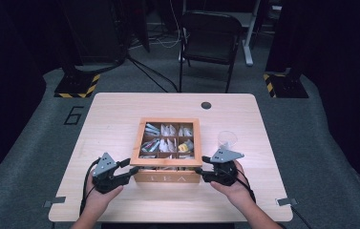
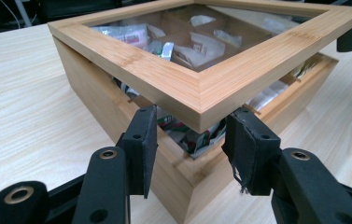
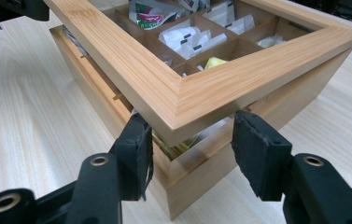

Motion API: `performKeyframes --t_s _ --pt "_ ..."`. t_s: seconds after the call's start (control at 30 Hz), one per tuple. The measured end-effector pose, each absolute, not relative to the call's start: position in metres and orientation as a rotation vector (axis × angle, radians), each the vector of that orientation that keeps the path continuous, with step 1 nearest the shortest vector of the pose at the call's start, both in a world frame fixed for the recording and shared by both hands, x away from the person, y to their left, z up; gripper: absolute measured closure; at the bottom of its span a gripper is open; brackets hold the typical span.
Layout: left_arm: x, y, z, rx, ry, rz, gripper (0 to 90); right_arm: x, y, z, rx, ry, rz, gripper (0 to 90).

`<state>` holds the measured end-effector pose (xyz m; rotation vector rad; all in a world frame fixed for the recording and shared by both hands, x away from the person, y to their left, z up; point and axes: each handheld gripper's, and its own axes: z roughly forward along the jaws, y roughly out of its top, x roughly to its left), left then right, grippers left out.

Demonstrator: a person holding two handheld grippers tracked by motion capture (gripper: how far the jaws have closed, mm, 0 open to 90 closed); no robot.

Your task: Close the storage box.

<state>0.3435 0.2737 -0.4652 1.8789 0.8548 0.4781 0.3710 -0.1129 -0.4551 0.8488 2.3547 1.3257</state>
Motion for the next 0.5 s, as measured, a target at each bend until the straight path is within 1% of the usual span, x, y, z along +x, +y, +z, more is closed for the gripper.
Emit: performKeyframes --t_s 0.2,0.3,0.4,0.43,0.5 --pt "0.341 0.274 -0.466 1.868 0.871 0.469 53.9 0.368 -0.114 -0.456 0.863 2.354 1.330 47.7" --pt "0.336 0.275 -0.465 1.856 0.862 0.450 50.8 0.367 -0.114 -0.457 0.872 2.369 1.310 46.4" --pt "0.332 0.277 -0.462 1.864 0.861 0.463 50.8 0.362 -0.112 -0.461 0.833 2.401 1.256 46.7" --pt "0.331 0.279 -0.462 1.873 0.858 0.446 50.8 0.360 -0.113 -0.460 0.824 2.391 1.267 46.9" --pt "0.331 0.281 -0.464 1.863 0.865 0.455 50.8 0.356 -0.116 -0.456 0.832 2.374 1.302 46.8"
